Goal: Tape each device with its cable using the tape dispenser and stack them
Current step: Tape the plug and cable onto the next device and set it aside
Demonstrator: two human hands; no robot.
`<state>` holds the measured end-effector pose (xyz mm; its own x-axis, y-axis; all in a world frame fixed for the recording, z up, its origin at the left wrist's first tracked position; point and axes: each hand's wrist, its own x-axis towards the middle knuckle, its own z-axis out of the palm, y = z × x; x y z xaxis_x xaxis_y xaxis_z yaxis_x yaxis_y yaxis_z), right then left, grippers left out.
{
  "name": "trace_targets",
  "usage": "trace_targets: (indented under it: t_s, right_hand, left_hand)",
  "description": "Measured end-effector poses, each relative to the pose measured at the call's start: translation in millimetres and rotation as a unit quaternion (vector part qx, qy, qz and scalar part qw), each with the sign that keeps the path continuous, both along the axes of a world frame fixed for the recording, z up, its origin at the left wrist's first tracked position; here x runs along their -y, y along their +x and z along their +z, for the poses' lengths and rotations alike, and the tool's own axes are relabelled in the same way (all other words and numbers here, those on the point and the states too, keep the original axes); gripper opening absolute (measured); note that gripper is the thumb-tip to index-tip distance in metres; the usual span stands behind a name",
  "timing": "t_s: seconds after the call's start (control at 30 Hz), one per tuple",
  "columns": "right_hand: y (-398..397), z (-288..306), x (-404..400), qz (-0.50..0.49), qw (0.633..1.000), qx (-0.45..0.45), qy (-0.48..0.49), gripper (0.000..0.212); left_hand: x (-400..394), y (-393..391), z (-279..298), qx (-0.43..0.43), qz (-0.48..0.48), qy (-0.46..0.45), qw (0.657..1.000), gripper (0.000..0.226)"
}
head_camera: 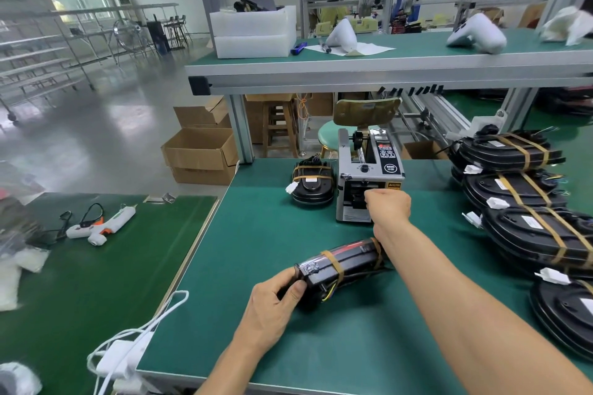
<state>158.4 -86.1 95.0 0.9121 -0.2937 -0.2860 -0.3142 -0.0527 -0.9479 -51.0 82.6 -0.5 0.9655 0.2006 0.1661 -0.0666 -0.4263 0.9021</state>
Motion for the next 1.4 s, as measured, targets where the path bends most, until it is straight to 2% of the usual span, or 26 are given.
trace_targets:
  t_s: [0.1, 0.17, 0.33, 0.43, 0.6, 0.7, 0.83, 0.93, 1.27, 1.4]
  right_hand:
    - [9.2, 1.5, -0.6, -0.019, 0.999, -0.016, 0.049, 0.02]
    - [13.2, 1.1, -3.0, -0.039, 0.996, -0.029, 0.071, 0.015]
    - [15.5, 0.7, -9.8, -0.094, 0.99, -0.031, 0.096, 0.035]
    - [14.1, 1.7, -11.6, -0.097, 0.992, -0.031, 0.08, 0.032]
    - [3.9, 6.3, 1.1, -0.037, 0.996, -0.032, 0.069, 0.02]
    - [-20.0, 7.9, 23.5, 0.018, 0.999, 0.013, 0.037, 0.009]
    - [-75.4, 8.6, 54.7, 0.115, 0.988, 0.095, 0.031, 0.021]
    - [-102.4, -0.7, 64.3, 0.173, 0.977, 0.115, 0.038, 0.018]
    - [-118.6, -25.1, 59.8, 0.165, 0.972, 0.125, 0.113, 0.019]
    - [-119.0, -25.4, 58.9, 0.163, 0.972, 0.135, 0.105, 0.021]
  left_hand:
    - [-0.3, 0.5, -1.3, -0.003, -0.002, 0.0, 1.0, 0.039]
    - [0.0, 0.0, -0.9, -0.002, -0.002, 0.0, 1.0, 0.038]
    - [1.0, -0.6, 2.8, 0.006, 0.002, 0.0, 1.0, 0.038]
    - [1.4, -0.9, 3.8, 0.009, 0.003, 0.0, 1.0, 0.038]
    - [1.6, -1.7, 4.2, 0.01, 0.006, 0.003, 1.0, 0.039]
    - [0.7, -1.1, 3.9, 0.006, 0.003, 0.007, 1.0, 0.039]
    - [0.2, -0.9, 3.9, 0.01, 0.002, 0.002, 1.0, 0.039]
    - [0.9, -1.1, 4.7, 0.015, 0.004, -0.001, 1.0, 0.04]
    - [3.3, -2.2, 6.7, 0.02, 0.008, -0.006, 1.0, 0.039]
    - [3.6, -2.0, 7.1, 0.024, 0.006, -0.008, 1.0, 0.038]
